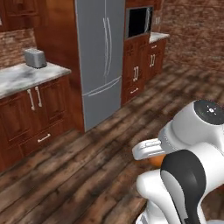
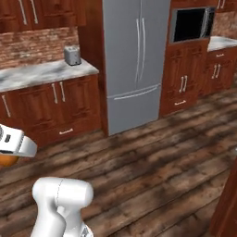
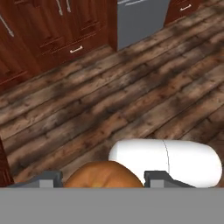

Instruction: Pick the tangerines from the cabinet and place them in one bowl. Pick the lime from the sink and place it in the other bowl.

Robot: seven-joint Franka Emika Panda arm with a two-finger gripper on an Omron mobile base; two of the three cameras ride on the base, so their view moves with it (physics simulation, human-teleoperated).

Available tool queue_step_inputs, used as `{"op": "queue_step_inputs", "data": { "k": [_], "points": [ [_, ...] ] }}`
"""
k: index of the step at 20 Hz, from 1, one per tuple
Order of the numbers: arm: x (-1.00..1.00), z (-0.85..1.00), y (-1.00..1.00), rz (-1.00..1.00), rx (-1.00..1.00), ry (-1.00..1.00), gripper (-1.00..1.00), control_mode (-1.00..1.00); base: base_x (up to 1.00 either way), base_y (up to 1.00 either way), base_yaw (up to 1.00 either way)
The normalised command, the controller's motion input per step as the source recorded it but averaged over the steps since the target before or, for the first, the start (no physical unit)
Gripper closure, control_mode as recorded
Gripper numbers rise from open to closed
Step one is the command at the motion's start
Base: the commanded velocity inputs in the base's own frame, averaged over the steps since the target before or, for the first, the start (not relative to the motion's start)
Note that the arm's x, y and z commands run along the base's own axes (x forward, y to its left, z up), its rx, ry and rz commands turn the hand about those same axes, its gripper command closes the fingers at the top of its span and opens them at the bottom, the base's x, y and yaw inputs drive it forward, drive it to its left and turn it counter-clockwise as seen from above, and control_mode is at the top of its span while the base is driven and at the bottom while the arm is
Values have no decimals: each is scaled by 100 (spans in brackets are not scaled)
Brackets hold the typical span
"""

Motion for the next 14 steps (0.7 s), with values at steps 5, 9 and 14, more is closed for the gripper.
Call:
{"op": "queue_step_inputs", "data": {
  "k": [5,9,14],
  "points": [
    [0,0,0,0,0,0,100,100,0,0,-50],
    [0,0,0,0,0,0,100,100,0,0,-50],
    [0,0,0,0,0,0,100,100,0,0,-50]
  ]
}}
